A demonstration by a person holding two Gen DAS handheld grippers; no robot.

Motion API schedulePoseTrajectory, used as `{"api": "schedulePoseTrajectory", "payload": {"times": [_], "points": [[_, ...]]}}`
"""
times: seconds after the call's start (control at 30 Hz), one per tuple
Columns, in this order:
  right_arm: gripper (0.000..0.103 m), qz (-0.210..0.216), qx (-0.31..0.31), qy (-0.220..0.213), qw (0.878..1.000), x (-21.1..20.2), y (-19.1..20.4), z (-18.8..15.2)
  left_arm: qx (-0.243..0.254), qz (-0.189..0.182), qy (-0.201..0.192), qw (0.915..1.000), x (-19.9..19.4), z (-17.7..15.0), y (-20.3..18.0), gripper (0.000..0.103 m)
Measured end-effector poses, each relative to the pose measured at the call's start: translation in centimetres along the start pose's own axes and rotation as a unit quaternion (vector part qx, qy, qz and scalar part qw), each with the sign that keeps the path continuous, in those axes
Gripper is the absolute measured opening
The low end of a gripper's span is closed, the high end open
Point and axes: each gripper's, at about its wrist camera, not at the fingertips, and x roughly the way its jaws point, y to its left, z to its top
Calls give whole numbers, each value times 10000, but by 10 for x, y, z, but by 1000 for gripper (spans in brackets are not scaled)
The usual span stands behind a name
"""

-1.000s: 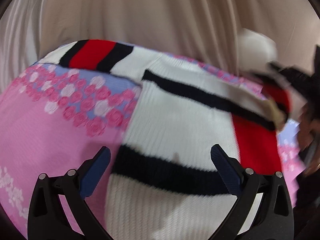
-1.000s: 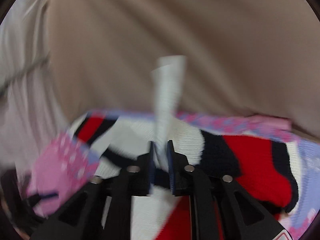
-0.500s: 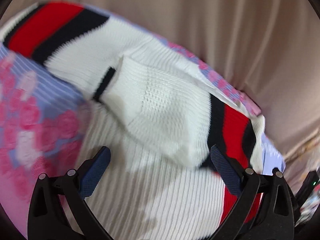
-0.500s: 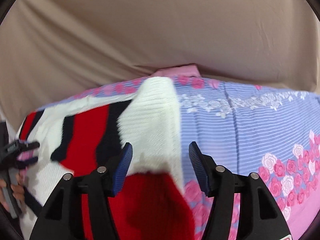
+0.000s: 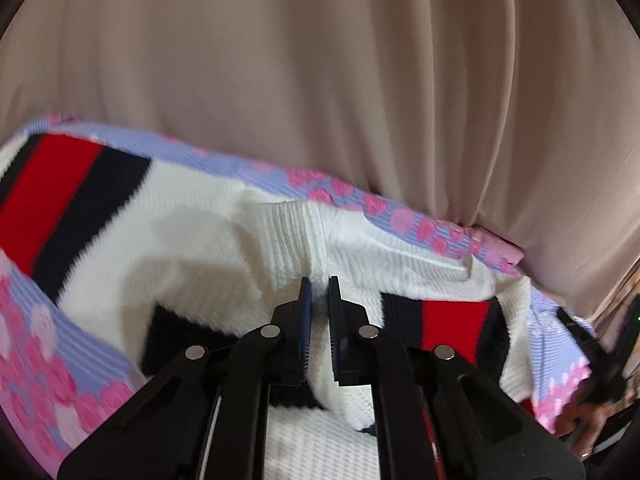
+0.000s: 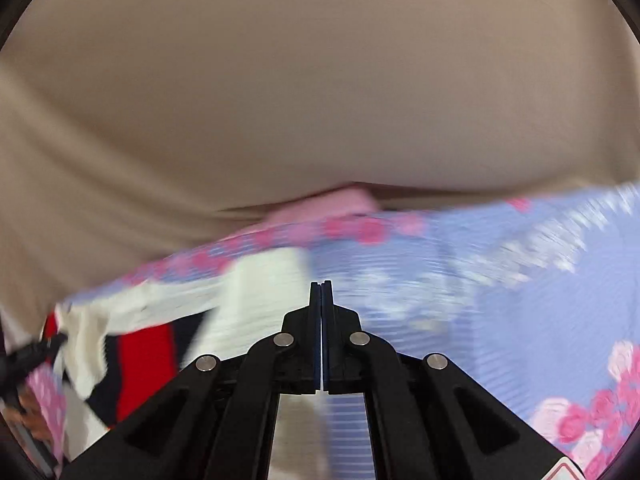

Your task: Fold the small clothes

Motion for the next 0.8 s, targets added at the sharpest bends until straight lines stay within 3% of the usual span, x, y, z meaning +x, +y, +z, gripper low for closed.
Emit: {"api": "schedulePoseTrajectory", "payload": {"times": [0.03,0.07,0.13,0.17,0.2,0.23,0.27,0.3,0.4,0.47,0.5,0.57,0.6,0.7,0.77,0.8], "points": [[0,-147,172,202,9995,7,-20,-2,3,66,97,9999,7,-3,2,8],[1,-87,253,364,9990,8,-30,-6,-50,125,248,9996,17,-8,5,8],[14,124,85,456,9988,-2,-27,-16,-271,64,360,9990,23,-23,15,13],[18,176,-171,463,9986,-8,-16,-20,-357,-23,300,9989,21,-28,18,23],[45,263,-455,469,9975,-13,-2,-24,-417,-99,295,9986,18,-33,22,35],[68,324,-704,442,9960,-16,14,-28,-556,-225,305,9977,14,-37,26,40],[71,366,-889,432,9944,-17,28,-32,-714,-341,297,9964,12,-40,28,48],[72,433,-1115,516,9915,-10,45,-36,-805,-381,310,9955,11,-42,29,56],[68,154,-1594,1038,9816,27,77,-53,-816,-316,360,9955,14,-42,26,59],[36,-236,-1960,841,9767,34,89,-57,-732,-221,382,9963,16,-40,20,58],[12,-89,-1838,814,9795,28,84,-53,-698,-213,390,9966,15,-39,19,57],[7,220,-1068,533,9926,6,53,-35,-563,-215,341,9976,13,-36,15,56],[6,149,-709,371,9967,-1,30,-28,-519,-187,322,9980,11,-36,17,56],[3,-266,-93,809,9963,19,-26,-28,-364,-78,316,9988,18,-41,16,57],[4,-168,86,822,9964,16,-38,-32,-117,133,198,9996,19,-46,4,59],[10,-151,122,798,9966,12,-37,-31,-39,174,181,9997,19,-48,0,62]]}}
